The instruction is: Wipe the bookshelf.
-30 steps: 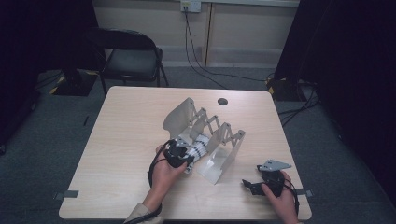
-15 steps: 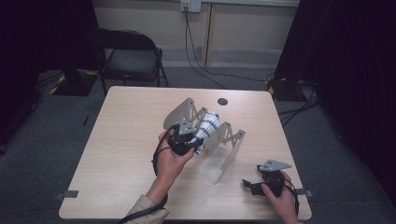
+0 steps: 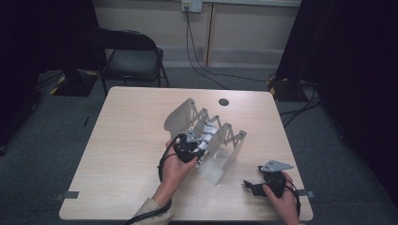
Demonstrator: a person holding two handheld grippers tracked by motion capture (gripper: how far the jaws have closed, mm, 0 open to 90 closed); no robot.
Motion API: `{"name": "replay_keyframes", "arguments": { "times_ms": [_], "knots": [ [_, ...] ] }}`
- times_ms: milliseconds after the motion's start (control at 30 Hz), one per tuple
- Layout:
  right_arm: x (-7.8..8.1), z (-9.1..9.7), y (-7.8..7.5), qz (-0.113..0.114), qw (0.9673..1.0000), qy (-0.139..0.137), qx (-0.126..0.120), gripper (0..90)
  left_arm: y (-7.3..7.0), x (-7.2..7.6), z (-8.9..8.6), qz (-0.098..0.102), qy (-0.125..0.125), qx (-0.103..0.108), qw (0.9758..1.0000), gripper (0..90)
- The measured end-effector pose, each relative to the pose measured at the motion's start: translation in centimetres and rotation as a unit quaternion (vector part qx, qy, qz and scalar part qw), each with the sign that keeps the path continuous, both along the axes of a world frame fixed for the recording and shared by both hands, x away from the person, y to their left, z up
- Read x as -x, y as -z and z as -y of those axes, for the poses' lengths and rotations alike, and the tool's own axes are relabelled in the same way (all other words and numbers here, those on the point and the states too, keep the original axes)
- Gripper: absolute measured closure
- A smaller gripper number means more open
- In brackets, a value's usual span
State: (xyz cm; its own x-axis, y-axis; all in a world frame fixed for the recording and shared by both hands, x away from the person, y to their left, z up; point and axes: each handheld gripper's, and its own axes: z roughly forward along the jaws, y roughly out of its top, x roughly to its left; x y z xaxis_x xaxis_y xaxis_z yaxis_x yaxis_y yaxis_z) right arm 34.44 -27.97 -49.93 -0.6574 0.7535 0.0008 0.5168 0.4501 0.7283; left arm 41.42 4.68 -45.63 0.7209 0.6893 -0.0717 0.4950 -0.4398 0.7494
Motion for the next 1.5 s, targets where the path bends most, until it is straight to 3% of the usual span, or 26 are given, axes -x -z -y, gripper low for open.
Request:
{"name": "replay_keyframes", "arguments": {
  "times_ms": [200, 367, 467, 567, 700, 867, 1033, 1167, 1300, 1500],
  "knots": [
    [0.0, 0.0, 0.0, 0.0, 1.0, 0.0, 0.0, 11.4, 1.2, 0.0, -0.1, -0.01, -0.001, -0.011, 0.9999, 76.4],
    [0.0, 0.0, 0.0, 0.0, 1.0, -0.001, 0.0, 11.4, 2.4, 0.1, -0.2, -0.031, 0.0, -0.026, 0.9992, 76.5],
    [0.0, 0.0, 0.0, 0.0, 1.0, -0.001, 0.0, 11.4, 2.8, 0.3, -0.4, -0.032, -0.002, -0.019, 0.9993, 76.5],
    [0.0, 0.0, 0.0, 0.0, 1.0, -0.001, 0.0, 11.4, 2.6, 0.4, -0.6, -0.03, 0.001, -0.026, 0.9992, 76.5],
    [0.0, 0.0, 0.0, 0.0, 1.0, -0.001, 0.0, 11.4, 1.9, 0.7, -1.1, -0.025, 0.0, -0.018, 0.9995, 76.5],
    [0.0, 0.0, 0.0, 0.0, 1.0, -0.001, 0.0, 11.4, -1.1, 1.1, -1.6, 0.009, 0.002, 0.007, 0.9999, 76.5],
    [0.0, 0.0, 0.0, 0.0, 1.0, -0.001, 0.0, 11.4, -4.4, 1.5, -1.8, 0.055, 0.001, 0.036, 0.9979, 76.6],
    [0.0, 0.0, 0.0, 0.0, 1.0, -0.001, 0.0, 11.4, -5.9, 1.5, -1.3, 0.076, 0.003, 0.048, 0.9959, 76.5],
    [0.0, 0.0, 0.0, 0.0, 1.0, -0.001, 0.0, 11.4, -5.9, 1.1, -0.3, 0.074, 0.011, 0.042, 0.9963, 76.4],
    [0.0, 0.0, 0.0, 0.0, 1.0, -0.001, 0.0, 11.4, -3.8, 0.4, 0.4, 0.047, 0.012, 0.025, 0.9985, 76.5]
  ]
}}
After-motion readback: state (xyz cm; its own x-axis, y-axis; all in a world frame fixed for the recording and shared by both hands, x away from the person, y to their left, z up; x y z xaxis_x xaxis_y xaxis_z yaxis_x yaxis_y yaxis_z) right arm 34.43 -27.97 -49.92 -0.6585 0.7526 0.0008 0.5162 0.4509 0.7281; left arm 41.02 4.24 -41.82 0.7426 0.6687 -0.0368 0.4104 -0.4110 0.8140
